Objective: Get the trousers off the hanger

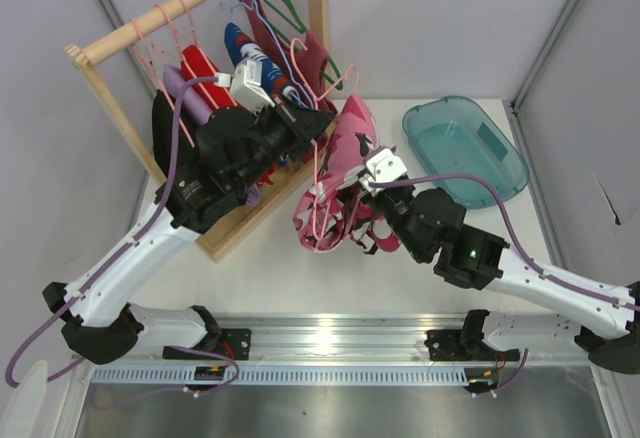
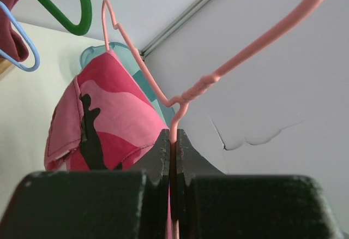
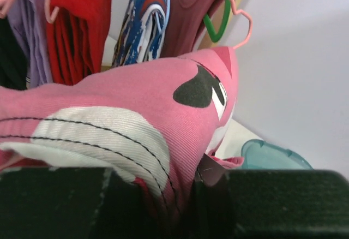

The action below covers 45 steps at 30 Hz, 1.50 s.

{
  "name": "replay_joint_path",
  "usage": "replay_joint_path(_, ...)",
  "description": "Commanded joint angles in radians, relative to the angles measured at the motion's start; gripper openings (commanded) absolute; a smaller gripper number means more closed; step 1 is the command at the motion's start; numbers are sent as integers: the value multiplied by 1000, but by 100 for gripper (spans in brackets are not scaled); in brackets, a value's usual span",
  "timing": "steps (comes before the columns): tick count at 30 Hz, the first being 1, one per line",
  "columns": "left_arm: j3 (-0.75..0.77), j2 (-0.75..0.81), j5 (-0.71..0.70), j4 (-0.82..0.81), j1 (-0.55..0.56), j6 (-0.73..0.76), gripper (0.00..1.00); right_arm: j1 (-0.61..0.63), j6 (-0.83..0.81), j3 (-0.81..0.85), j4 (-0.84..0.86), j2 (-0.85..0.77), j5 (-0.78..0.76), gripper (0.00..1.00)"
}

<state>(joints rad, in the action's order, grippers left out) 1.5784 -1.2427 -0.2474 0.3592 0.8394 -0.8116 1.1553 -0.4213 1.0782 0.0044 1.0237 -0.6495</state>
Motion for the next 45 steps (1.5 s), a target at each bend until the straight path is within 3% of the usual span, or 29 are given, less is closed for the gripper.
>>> replay_joint_path(1, -4, 20, -33, -25, -16, 52, 0, -2, -11, 117, 94, -34, 51, 0)
replay_joint_path(9, -15, 15, -18, -16, -16, 54, 0, -16, -1, 127, 115, -43, 8, 0)
replay_joint_path(12, -17, 22, -1, -17, -16, 51, 0, -35, 41, 150, 54, -48, 72, 0)
replay_joint_path(15, -11, 31, 13, -38, -16, 43, 0, -66, 84, 152, -38, -45, 177, 14)
replay_joint_path(17, 5, 37, 25, -58, -17, 43, 0, -75, 127, 140, -76, -39, 203, 32)
replay_joint_path(23, 86, 8, 74, -57, -16, 54, 0, -120, 205, 49, -40, -22, 189, 44)
replay_joint_path(28, 104, 3, 103, -52, -16, 52, 0, -150, 210, 46, -47, 10, 224, 26)
replay_joint_path(30, 106, 11, 96, -49, -16, 55, 0, -157, 217, 54, -67, 16, 252, 36)
replay_joint_path(32, 107, 17, 86, -51, -16, 58, 0, -158, 222, 46, -72, 10, 296, 62)
replay_joint_path(34, 112, 19, 85, -51, -16, 60, 0, -161, 225, 28, -67, -2, 318, 77)
replay_joint_path(37, 130, 9, 92, -42, -16, 63, 0, -163, 231, 9, -54, -23, 338, 90)
replay_joint_path(39, 137, 5, 97, -43, -16, 58, 0, -169, 236, -6, -28, -33, 334, 89)
replay_joint_path(42, 138, 0, 108, -51, -16, 52, 0, -193, 242, -17, -1, -39, 329, 74)
replay_joint_path(45, 138, -3, 109, -48, -16, 52, 0, -206, 240, 5, 0, -21, 369, 69)
